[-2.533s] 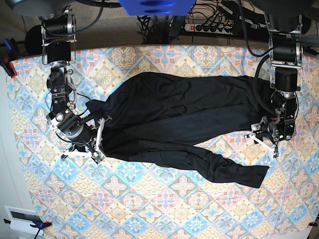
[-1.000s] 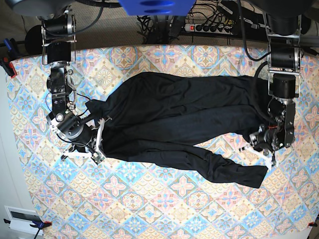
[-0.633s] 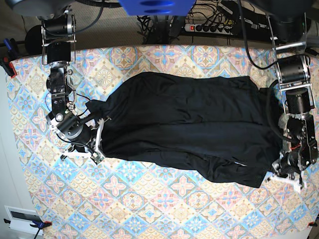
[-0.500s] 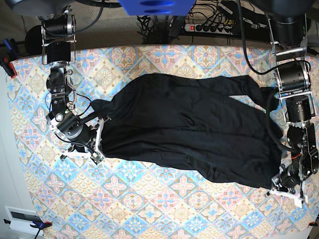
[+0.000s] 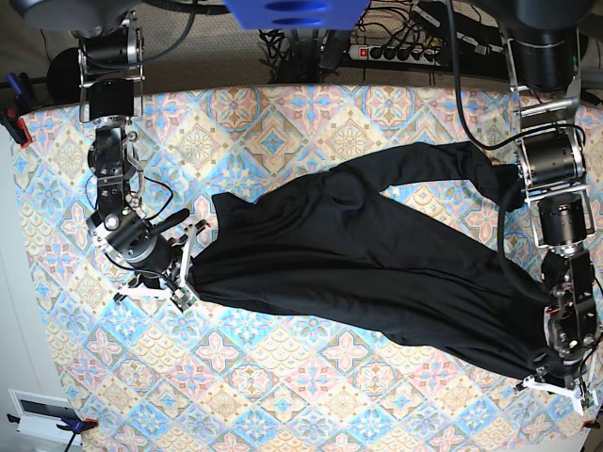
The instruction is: Layout the t-shirt on the table in an organized manner, then fold the t-shirt properly
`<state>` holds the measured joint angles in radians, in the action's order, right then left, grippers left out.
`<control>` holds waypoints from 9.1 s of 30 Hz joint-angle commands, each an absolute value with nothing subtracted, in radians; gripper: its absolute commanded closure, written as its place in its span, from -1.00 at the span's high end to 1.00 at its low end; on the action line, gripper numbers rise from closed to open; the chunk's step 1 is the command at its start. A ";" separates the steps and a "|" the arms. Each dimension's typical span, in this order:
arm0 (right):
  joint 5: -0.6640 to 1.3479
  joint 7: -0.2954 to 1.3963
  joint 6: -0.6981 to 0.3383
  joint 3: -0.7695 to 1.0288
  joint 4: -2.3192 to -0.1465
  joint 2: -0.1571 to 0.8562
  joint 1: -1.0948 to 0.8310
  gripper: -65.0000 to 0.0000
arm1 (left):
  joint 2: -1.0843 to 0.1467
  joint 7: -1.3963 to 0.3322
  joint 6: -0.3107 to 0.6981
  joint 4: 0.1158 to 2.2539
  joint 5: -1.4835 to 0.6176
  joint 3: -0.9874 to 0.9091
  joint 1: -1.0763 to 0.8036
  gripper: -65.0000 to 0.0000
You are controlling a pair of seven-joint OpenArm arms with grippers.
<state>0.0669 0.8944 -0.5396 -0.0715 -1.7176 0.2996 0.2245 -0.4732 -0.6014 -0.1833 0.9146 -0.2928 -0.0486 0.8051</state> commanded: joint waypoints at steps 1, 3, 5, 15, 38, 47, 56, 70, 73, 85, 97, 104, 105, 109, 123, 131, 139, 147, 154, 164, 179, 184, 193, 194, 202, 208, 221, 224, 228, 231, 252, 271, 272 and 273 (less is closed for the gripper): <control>0.071 0.871 -0.535 -0.062 -1.728 0.311 0.249 -1.00 | -0.479 -0.567 -0.219 0.931 -0.271 -0.054 0.846 -0.66; 0.071 0.869 -0.535 -0.062 -1.727 0.311 0.251 -1.00 | -0.467 -0.567 -0.297 0.931 -0.248 -0.051 0.842 -0.52; 0.071 0.868 -0.535 -0.062 -1.725 0.311 0.252 -1.00 | -0.461 -0.575 -0.320 0.931 -0.246 -0.050 0.840 -0.51; 0.071 0.872 -0.535 -0.028 -1.736 0.309 0.249 -0.97 | -0.467 -0.748 -0.297 0.937 -0.260 -0.056 0.776 -0.51; 0.070 0.877 -0.535 -0.038 -1.857 0.309 0.091 -0.58 | -0.532 -0.849 -0.165 1.036 -0.664 -0.222 0.326 0.02; 0.070 0.877 -0.535 -0.030 -1.859 0.309 0.084 -0.58 | -0.464 -0.802 -0.165 1.032 -0.653 -0.213 0.414 0.01; 0.070 0.877 -0.535 -0.030 -1.859 0.309 0.084 -0.58 | -0.430 -0.794 -0.166 0.977 -0.651 -0.213 0.438 0.01; 0.068 0.877 -0.535 -0.033 -1.857 0.309 0.084 -0.58 | -0.390 -0.731 -0.166 0.868 -0.656 -0.148 0.475 -0.11; 0.068 0.877 -0.535 -0.033 -1.857 0.309 0.085 -0.58 | -0.389 -0.737 -0.166 0.868 -0.662 -0.148 0.490 -0.11; 0.067 0.877 -0.535 -0.030 -1.847 0.309 0.088 -0.58 | -0.394 -0.820 -0.166 0.869 -0.665 -0.151 0.550 -0.11; 0.067 0.875 -0.535 -0.028 -1.804 0.309 0.090 -0.58 | -0.395 -0.912 -0.166 0.944 -0.656 -0.246 0.550 -0.11; 0.067 0.875 -0.535 -0.028 -1.791 0.309 0.090 -0.58 | -0.389 -0.839 -0.166 0.940 -0.653 -0.191 0.530 -0.11; 0.067 0.875 -0.535 -0.028 -1.790 0.309 0.090 -0.58 | -0.389 -0.823 -0.166 0.940 -0.653 -0.170 0.529 -0.11; 0.067 0.874 -0.535 -0.028 -1.790 0.309 0.090 -0.58 | -0.389 -0.803 -0.166 0.938 -0.654 -0.143 0.516 -0.11; 0.067 0.874 -0.535 -0.031 -1.790 0.309 0.090 -0.58 | -0.418 -0.803 -0.166 0.940 -0.662 -0.143 0.495 -0.11; 0.067 0.874 -0.535 -0.035 -1.790 0.309 0.090 -0.58 | -0.420 -0.800 -0.166 0.940 -0.657 -0.143 0.495 -0.11; 0.067 0.875 -0.535 -0.030 -1.791 0.309 0.090 -0.58 | -0.420 -0.765 -0.166 0.937 -0.653 -0.143 0.495 -0.11; 0.067 0.875 -0.535 -0.030 -1.794 0.309 0.090 -0.58 | -0.420 -0.760 -0.166 0.937 -0.653 -0.142 0.492 -0.11; 0.067 0.875 -0.535 -0.028 -1.794 0.309 0.090 -0.58 | -0.420 -0.757 -0.168 0.937 -0.653 -0.142 0.478 -0.11; 0.067 0.875 -0.535 -0.028 -1.796 0.309 0.090 -0.58 | -0.418 -0.682 -0.168 0.823 -0.659 -0.142 0.463 -0.11; 0.067 0.875 -0.535 -0.028 -1.797 0.309 0.090 -0.58 | -0.395 -0.661 -0.168 0.819 -0.654 -0.139 0.484 -0.25; 0.067 0.875 -0.535 -0.028 -1.797 0.309 0.090 -0.58 | -0.394 -0.657 -0.165 0.820 -0.659 -0.139 0.492 -0.70; 0.067 0.875 -0.535 -0.028 -1.797 0.308 0.090 -0.58 | -0.397 -0.684 -0.163 0.825 -0.664 -0.142 0.515 -1.00; 0.067 0.875 -0.535 -0.028 -1.797 0.308 0.090 -0.58 | -0.398 -0.697 -0.163 0.829 -0.664 -0.143 0.515 -1.00; 0.068 0.877 -0.535 -0.036 -1.822 0.292 0.084 -0.58 | -0.403 -0.777 -0.162 1.072 -0.667 -0.148 0.421 -1.00; 0.070 0.900 -0.535 -0.039 -1.888 0.269 0.024 -0.58 | -0.404 -0.866 -0.162 1.227 -0.665 -0.289 0.315 -1.00; 0.071 0.903 -0.535 -0.088 -1.942 0.266 -0.182 -0.58 | -0.404 -0.923 -0.162 1.535 -0.665 -0.420 0.021 -1.00; 0.073 0.903 -0.535 -0.096 -1.942 0.251 -0.185 -0.58 | -0.401 -0.921 -0.162 1.538 -0.667 -0.430 -0.030 -1.00; 0.073 0.903 -0.535 -0.096 -1.942 0.232 -0.185 -0.58 | -0.395 -0.921 -0.162 1.538 -0.667 -0.449 -0.097 -1.00; 0.073 0.903 -0.535 -0.096 -1.942 0.231 -0.185 -0.58 | -0.395 -0.921 -0.162 1.538 -0.667 -0.449 -0.117 -1.00; 0.071 0.903 -0.535 -0.122 -1.942 0.180 -0.183 -0.58 | -0.573 -1.044 -0.163 1.333 -0.914 -0.555 0.024 -0.23; 0.071 0.903 -0.535 -0.122 -1.942 0.176 -0.180 -0.58 | -0.479 -0.869 -0.163 1.242 -0.720 -0.466 0.114 -0.23; 0.071 0.903 -0.535 -0.122 -1.942 0.176 -0.180 -0.58 | -0.473 -0.855 -0.163 1.242 -0.719 -0.460 0.114 -0.23; 0.071 0.903 -0.535 -0.122 -1.942 0.176 -0.182 -0.58 | -0.470 -0.849 -0.163 1.242 -0.719 -0.460 0.111 -0.23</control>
<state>0.0628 0.9203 -0.5385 -0.1246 -1.9232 0.1715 -0.1905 -0.4511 -0.8600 -0.1650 1.2282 -0.7128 -0.4572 0.0967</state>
